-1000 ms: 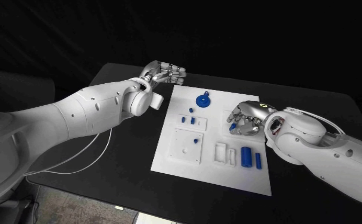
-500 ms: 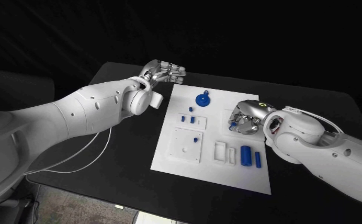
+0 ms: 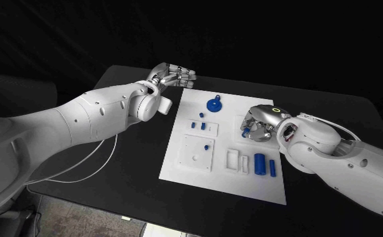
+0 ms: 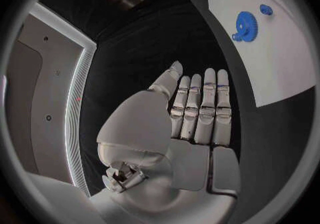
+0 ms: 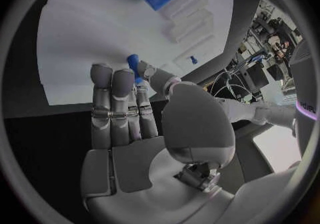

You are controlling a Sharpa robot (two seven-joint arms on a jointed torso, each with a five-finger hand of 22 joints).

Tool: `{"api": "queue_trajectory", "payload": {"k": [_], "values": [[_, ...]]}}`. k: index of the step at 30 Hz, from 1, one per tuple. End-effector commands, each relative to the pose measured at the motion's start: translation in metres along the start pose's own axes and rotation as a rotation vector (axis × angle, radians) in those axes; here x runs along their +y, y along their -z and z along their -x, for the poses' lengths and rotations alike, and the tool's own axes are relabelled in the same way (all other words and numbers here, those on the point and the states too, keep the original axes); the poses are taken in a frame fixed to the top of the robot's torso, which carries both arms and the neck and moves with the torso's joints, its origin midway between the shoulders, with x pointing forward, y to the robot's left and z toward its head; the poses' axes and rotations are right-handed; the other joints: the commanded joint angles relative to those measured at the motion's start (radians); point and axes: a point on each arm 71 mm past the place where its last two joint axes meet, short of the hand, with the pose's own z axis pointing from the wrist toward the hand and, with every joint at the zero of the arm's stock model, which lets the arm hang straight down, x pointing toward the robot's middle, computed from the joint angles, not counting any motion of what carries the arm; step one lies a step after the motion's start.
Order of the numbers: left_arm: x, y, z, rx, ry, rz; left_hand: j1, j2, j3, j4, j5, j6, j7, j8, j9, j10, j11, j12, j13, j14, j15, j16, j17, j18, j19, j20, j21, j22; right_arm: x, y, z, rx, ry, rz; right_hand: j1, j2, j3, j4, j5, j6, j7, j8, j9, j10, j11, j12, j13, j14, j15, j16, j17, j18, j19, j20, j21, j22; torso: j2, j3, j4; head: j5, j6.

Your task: Assemble the parts on the task board

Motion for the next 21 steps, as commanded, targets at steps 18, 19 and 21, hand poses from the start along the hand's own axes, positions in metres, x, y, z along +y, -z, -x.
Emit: {"api": "queue_trajectory", "payload": {"k": [18, 19, 21], "values": [[0.0, -0.003, 0.0, 0.011, 0.013, -0.004, 0.005, 0.002, -0.001, 0.0, -0.005, -0.002, -0.001, -0.001, 0.001, -0.007, -0.001, -0.005, -0.001, -0.008, 0.001, -0.004, -0.001, 0.015, -0.001, 0.0, 0.005, 0.001, 0.047, 0.008, 0.062, -0.189, -0.11, 0.147, 0.024, 0.016, -0.015, 0.018, 0.002, 0.015, -0.004, 0.006, 0.001, 0.041, -0.032, 0.003, 0.003, 0.0, -0.013, -0.003, 0.005, 0.006, 0.037, -0.014, 0.023, 0.028, 0.001, -0.0002, -0.0004, 0.003, 0.011], [0.0, -0.003, 0.0, 0.011, 0.014, -0.004, 0.005, 0.002, -0.001, 0.0, -0.005, -0.002, -0.001, -0.001, 0.001, -0.007, -0.001, -0.005, -0.001, -0.008, 0.001, -0.004, -0.001, 0.015, -0.001, 0.0, 0.005, 0.001, 0.052, 0.007, 0.062, -0.191, -0.11, 0.16, 0.025, 0.017, -0.015, 0.017, 0.002, 0.015, -0.004, 0.006, 0.001, 0.041, -0.032, 0.003, 0.003, 0.0, -0.013, -0.003, 0.005, 0.005, 0.037, -0.014, 0.024, 0.03, 0.0, -0.0007, -0.0004, 0.005, 0.011], [0.0, -0.003, -0.002, 0.014, 0.016, -0.005, 0.005, 0.002, -0.001, 0.0, -0.005, -0.002, -0.001, -0.001, 0.001, -0.007, -0.001, -0.005, -0.001, -0.008, 0.001, -0.004, -0.001, 0.015, -0.001, 0.0, 0.005, 0.001, 0.064, 0.006, 0.057, -0.184, -0.11, 0.191, 0.025, 0.017, -0.015, 0.017, 0.002, 0.015, -0.004, 0.006, 0.001, 0.041, -0.032, 0.003, 0.003, 0.0, -0.013, -0.003, 0.005, 0.005, 0.037, -0.014, 0.024, 0.03, -0.001, -0.0018, 0.0001, 0.008, 0.009]]}}
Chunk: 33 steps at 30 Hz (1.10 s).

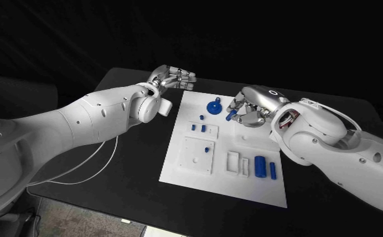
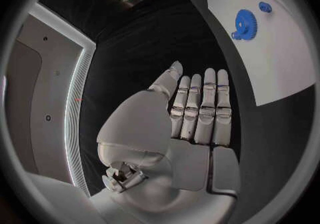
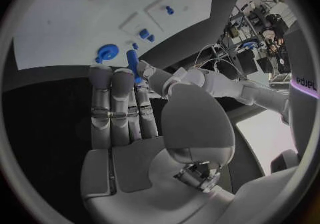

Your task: Assemble the parts on the task board

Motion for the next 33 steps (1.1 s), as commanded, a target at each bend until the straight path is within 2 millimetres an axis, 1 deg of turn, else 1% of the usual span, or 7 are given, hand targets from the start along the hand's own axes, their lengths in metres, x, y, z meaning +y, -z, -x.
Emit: {"api": "queue_trajectory", "payload": {"k": [1, 9, 14, 19, 24, 28, 33], "values": [[-0.001, -0.001, -0.004, 0.017, 0.016, -0.008, 0.005, 0.002, -0.001, 0.0, -0.005, -0.002, -0.001, -0.001, 0.001, -0.007, -0.001, -0.005, -0.001, -0.008, 0.001, -0.004, -0.001, 0.015, -0.001, 0.0, 0.005, 0.001, 0.017, -0.001, -0.008, 0.001, -0.026, 0.062, 0.014, 0.006, -0.001, 0.003, 0.007, 0.007, -0.002, 0.003, 0.002, 0.039, -0.034, 0.003, 0.003, -0.001, -0.007, -0.003, 0.001, 0.02, 0.037, -0.007, -0.002, 0.001, -0.001, -0.0032, 0.0014, 0.007, -0.004], [-0.002, -0.004, -0.008, 0.021, 0.018, -0.009, 0.005, 0.002, -0.001, 0.0, -0.005, -0.002, -0.001, -0.001, 0.001, -0.007, -0.001, -0.005, -0.001, -0.008, 0.001, -0.004, -0.001, 0.015, -0.001, 0.0, 0.005, 0.001, 0.06, -0.003, -0.046, 0.051, -0.013, 0.178, 0.014, 0.006, 0.002, 0.001, 0.007, 0.007, -0.003, 0.003, 0.002, 0.04, -0.034, 0.003, 0.003, -0.001, -0.008, -0.005, 0.002, 0.019, 0.038, -0.008, -0.007, 0.004, 0.0, -0.0035, 0.0027, 0.02, -0.01], [-0.002, -0.005, -0.011, 0.022, 0.024, -0.012, 0.002, 0.003, -0.006, 0.004, -0.014, -0.002, -0.001, -0.001, 0.001, -0.006, -0.001, -0.005, -0.001, -0.008, 0.002, -0.004, -0.001, 0.014, -0.001, 0.001, 0.003, -0.002, 0.077, -0.001, -0.063, 0.068, -0.008, 0.223, 0.012, 0.005, 0.005, -0.002, 0.007, 0.007, -0.003, 0.003, 0.002, 0.04, -0.034, 0.003, 0.003, 0.0, -0.008, -0.006, 0.003, 0.018, 0.039, -0.008, -0.008, 0.008, 0.0, -0.0025, 0.0023, 0.026, -0.015], [-0.003, -0.005, -0.013, 0.024, 0.027, -0.014, 0.006, 0.003, -0.015, 0.007, -0.02, -0.003, -0.002, -0.002, 0.001, -0.005, -0.002, -0.005, -0.001, -0.008, 0.002, -0.004, -0.001, 0.014, 0.001, 0.001, 0.001, -0.006, 0.083, 0.0, -0.076, 0.09, 0.003, 0.241, 0.012, 0.005, 0.005, -0.003, 0.007, 0.008, -0.003, 0.003, 0.002, 0.041, -0.035, 0.003, 0.003, 0.0, -0.009, -0.006, 0.003, 0.018, 0.04, -0.008, -0.009, 0.008, 0.0, -0.0028, 0.0, 0.03, -0.017], [-0.003, -0.006, -0.014, 0.027, 0.029, -0.014, 0.006, 0.003, -0.015, 0.007, -0.02, -0.003, -0.002, -0.002, 0.001, -0.005, -0.002, -0.005, -0.001, -0.008, 0.002, -0.004, -0.001, 0.014, 0.001, 0.001, 0.001, -0.006, 0.087, 0.002, -0.088, 0.111, 0.024, 0.254, 0.012, 0.005, 0.006, -0.004, 0.007, 0.009, -0.003, 0.003, 0.002, 0.041, -0.035, 0.003, 0.003, 0.0, -0.009, -0.007, 0.004, 0.018, 0.04, -0.009, -0.01, 0.009, 0.001, -0.0004, 0.0004, 0.035, -0.021], [-0.003, -0.006, -0.015, 0.03, 0.032, -0.015, 0.007, 0.007, -0.024, 0.011, -0.023, -0.002, -0.002, -0.001, 0.001, -0.006, -0.001, -0.005, -0.001, -0.008, 0.002, -0.004, -0.001, 0.014, 0.002, 0.002, -0.001, -0.013, 0.089, 0.003, -0.096, 0.125, 0.055, 0.259, 0.01, 0.004, 0.009, -0.007, 0.007, 0.01, -0.003, 0.003, 0.002, 0.042, -0.035, 0.004, 0.003, 0.0, -0.009, -0.007, 0.005, 0.017, 0.041, -0.009, -0.01, 0.012, 0.0, -0.0007, 0.0018, 0.028, -0.026], [-0.003, -0.006, -0.016, 0.033, 0.034, -0.016, 0.003, 0.006, -0.042, 0.021, -0.037, -0.004, -0.003, -0.001, 0.001, -0.007, -0.001, -0.004, -0.001, -0.009, 0.004, -0.004, 0.0, 0.013, 0.005, 0.004, -0.003, -0.022, 0.09, 0.004, -0.103, 0.145, 0.073, 0.26, 0.01, 0.004, 0.009, -0.007, 0.007, 0.01, -0.003, 0.003, 0.002, 0.042, -0.035, 0.004, 0.003, 0.0, -0.009, -0.007, 0.005, 0.017, 0.041, -0.009, -0.01, 0.012, 0.001, -0.0009, 0.0014, 0.028, -0.029]]}}
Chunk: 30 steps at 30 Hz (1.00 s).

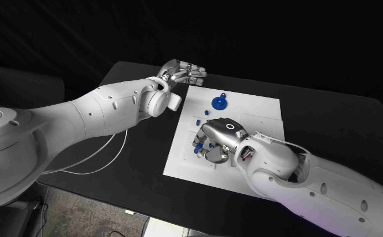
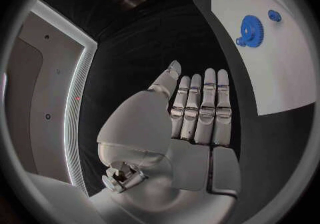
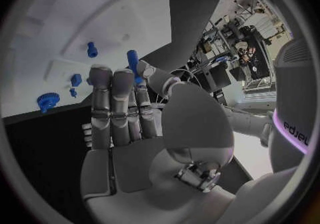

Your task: Assemble the parts on the task board

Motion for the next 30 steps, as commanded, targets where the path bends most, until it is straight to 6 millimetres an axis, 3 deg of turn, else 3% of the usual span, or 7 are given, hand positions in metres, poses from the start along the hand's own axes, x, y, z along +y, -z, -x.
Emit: {"api": "queue_trajectory", "payload": {"k": [1, 30], "values": [[-0.002, -0.001, -0.003, 0.014, 0.017, -0.012, 0.004, 0.005, -0.016, 0.004, -0.003, -0.004, -0.003, -0.001, 0.001, -0.007, -0.001, -0.004, -0.001, -0.005, 0.0, -0.004, 0.0, 0.013, 0.007, 0.004, -0.004, -0.009, 0.002, 0.0, -0.004, 0.008, 0.05, 0.012, 0.01, 0.004, 0.007, -0.002, 0.002, 0.007, -0.001, 0.006, 0.001, 0.043, -0.034, 0.004, 0.003, 0.002, -0.007, -0.003, 0.001, 0.015, 0.037, -0.006, -0.006, 0.001, 0.0, -0.0002, -0.0001, -0.001, -0.003], [-0.002, 0.0, -0.002, 0.013, 0.018, -0.012, 0.013, 0.012, -0.04, 0.011, -0.002, -0.005, -0.003, -0.002, 0.001, -0.008, 0.0, -0.004, -0.001, -0.006, 0.0, -0.004, 0.0, 0.013, 0.014, 0.004, -0.003, -0.04, -0.006, 0.001, -0.016, 0.061, 0.096, -0.027, 0.007, 0.003, 0.011, -0.006, 0.002, 0.01, -0.002, 0.006, 0.001, 0.045, -0.035, 0.004, 0.003, 0.002, -0.009, -0.005, 0.003, 0.014, 0.038, -0.008, -0.01, 0.006, 0.0, -0.0006, -0.0006, 0.003, -0.008]]}}
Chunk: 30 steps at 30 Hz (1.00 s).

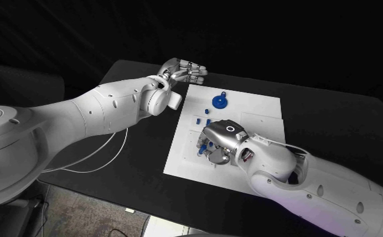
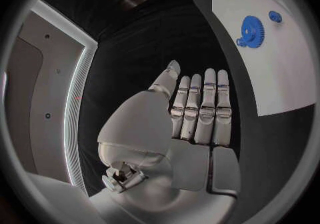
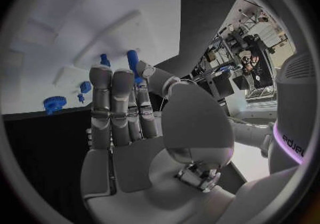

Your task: Assemble the parts on the task board

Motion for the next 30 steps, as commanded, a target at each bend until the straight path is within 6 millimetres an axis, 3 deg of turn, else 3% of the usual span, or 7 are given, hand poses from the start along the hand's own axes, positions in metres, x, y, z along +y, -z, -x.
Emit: {"api": "queue_trajectory", "payload": {"k": [1, 30], "values": [[-0.0016, -0.0005, -0.0022, 0.012, 0.013, -0.012, 0.006, 0.005, -0.004, -0.001, -0.002, -0.005, -0.003, -0.002, 0.001, -0.008, 0.0, -0.004, -0.001, -0.006, 0.0, -0.004, 0.0, 0.013, 0.01, 0.0, -0.003, -0.001, 0.0008, 0.0006, -0.0043, 0.027, 0.02, 0.0, 0.007, 0.003, 0.004, 0.001, 0.006, 0.007, 0.001, 0.003, 0.001, 0.043, -0.037, 0.007, 0.003, -0.001, -0.007, -0.005, 0.002, 0.012, 0.042, -0.005, -0.004, 0.001, 0.0, -0.0002, 0.0, 0.002, -0.003], [-0.0013, -0.0007, -0.0017, 0.01, 0.013, -0.01, 0.009, 0.009, -0.008, -0.003, 0.0, -0.006, -0.002, -0.001, 0.001, -0.009, 0.0, -0.004, -0.001, -0.006, 0.0, -0.004, 0.0, 0.013, 0.013, 0.0, -0.001, -0.017, 0.0044, 0.0024, -0.005, -0.005, 0.004, -0.001, 0.005, 0.005, 0.005, -0.003, 0.006, 0.009, 0.0, 0.003, 0.001, 0.045, -0.038, 0.007, 0.003, -0.002, -0.01, -0.007, 0.002, 0.012, 0.044, -0.008, -0.005, 0.005, -0.001, -0.0002, 0.0003, 0.003, -0.005]]}}
